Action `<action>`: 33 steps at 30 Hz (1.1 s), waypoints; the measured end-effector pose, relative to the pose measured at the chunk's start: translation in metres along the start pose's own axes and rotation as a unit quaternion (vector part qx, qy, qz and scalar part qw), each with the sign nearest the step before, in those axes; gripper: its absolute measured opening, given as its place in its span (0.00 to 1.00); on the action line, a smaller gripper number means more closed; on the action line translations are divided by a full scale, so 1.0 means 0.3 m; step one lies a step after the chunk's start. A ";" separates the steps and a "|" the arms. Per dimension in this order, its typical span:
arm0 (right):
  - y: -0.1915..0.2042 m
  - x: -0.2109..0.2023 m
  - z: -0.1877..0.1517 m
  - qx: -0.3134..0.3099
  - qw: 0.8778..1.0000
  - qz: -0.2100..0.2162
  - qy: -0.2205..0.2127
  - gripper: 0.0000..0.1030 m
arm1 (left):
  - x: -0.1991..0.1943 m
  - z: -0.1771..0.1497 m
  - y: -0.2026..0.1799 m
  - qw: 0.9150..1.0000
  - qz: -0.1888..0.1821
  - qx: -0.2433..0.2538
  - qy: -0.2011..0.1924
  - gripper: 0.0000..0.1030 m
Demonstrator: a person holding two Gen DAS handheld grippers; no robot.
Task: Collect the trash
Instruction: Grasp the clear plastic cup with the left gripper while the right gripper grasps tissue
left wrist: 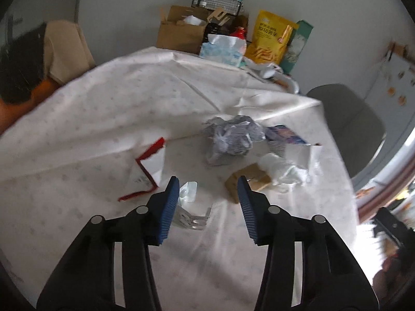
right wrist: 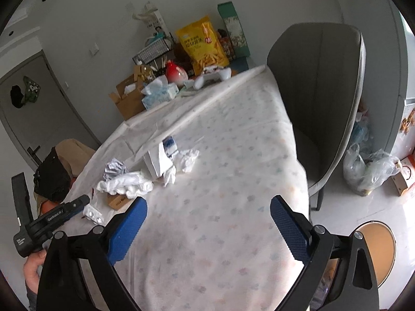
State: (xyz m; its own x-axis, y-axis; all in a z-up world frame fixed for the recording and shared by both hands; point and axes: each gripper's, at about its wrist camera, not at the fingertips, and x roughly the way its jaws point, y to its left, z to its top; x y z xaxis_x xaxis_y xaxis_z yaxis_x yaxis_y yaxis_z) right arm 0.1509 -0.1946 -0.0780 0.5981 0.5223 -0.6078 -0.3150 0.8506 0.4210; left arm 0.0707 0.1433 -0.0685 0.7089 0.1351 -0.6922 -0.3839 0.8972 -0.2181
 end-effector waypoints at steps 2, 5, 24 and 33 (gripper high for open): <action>0.011 0.010 -0.002 -0.004 1.000 0.005 0.002 0.91 | -0.003 0.001 0.005 1.000 0.005 -0.002 -0.001 0.48; 0.030 0.021 -0.004 -0.010 1.000 0.011 0.004 0.91 | -0.025 0.003 0.027 1.000 -0.006 -0.013 -0.007 0.48; 0.283 0.113 0.029 -0.067 0.995 0.064 0.021 0.83 | -0.004 -0.013 0.101 0.999 -0.020 -0.044 -0.003 0.24; 0.488 0.229 0.024 -0.123 0.989 0.072 0.048 0.81 | -0.055 -0.004 0.173 0.997 -0.024 -0.069 -0.019 0.24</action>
State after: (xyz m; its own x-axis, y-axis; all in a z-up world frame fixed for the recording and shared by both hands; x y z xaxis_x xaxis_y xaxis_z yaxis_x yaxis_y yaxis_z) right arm 0.1512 -0.0347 -0.0534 0.4652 0.6317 -0.6201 -0.5682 0.7503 0.3380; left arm 0.0385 0.1870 -0.0693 0.7496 0.1118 -0.6524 -0.4251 0.8368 -0.3451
